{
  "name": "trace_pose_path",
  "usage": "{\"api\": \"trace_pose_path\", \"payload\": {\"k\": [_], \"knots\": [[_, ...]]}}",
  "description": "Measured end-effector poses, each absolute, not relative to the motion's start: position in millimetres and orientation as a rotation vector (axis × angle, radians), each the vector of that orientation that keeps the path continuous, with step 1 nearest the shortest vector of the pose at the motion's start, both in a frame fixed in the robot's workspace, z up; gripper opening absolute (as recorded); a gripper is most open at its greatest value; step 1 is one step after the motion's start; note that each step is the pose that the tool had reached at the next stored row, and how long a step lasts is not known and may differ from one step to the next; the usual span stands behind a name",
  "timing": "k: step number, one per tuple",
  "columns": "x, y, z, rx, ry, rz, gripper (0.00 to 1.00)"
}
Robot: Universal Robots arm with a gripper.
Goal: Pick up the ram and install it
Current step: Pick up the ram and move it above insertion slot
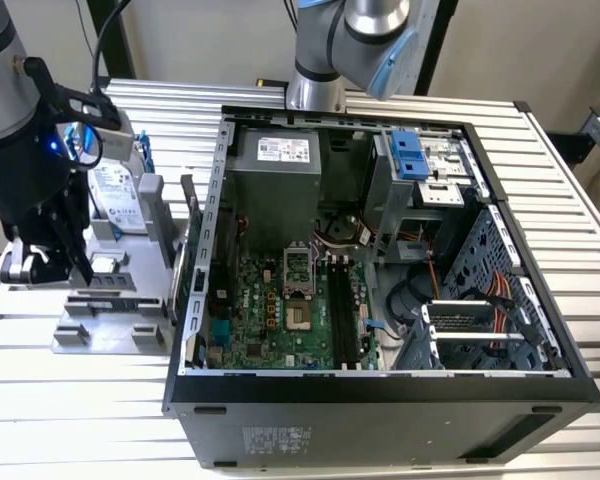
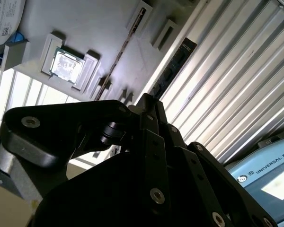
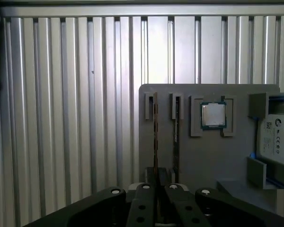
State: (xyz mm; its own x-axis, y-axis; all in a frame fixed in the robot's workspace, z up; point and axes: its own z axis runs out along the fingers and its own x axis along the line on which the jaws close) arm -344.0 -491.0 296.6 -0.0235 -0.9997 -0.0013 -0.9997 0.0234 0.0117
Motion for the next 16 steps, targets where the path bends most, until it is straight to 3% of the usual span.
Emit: {"api": "trace_pose_path", "payload": {"k": [16], "knots": [[-344.0, -491.0, 304.2, 2.190, -2.242, -0.015, 0.00]]}}
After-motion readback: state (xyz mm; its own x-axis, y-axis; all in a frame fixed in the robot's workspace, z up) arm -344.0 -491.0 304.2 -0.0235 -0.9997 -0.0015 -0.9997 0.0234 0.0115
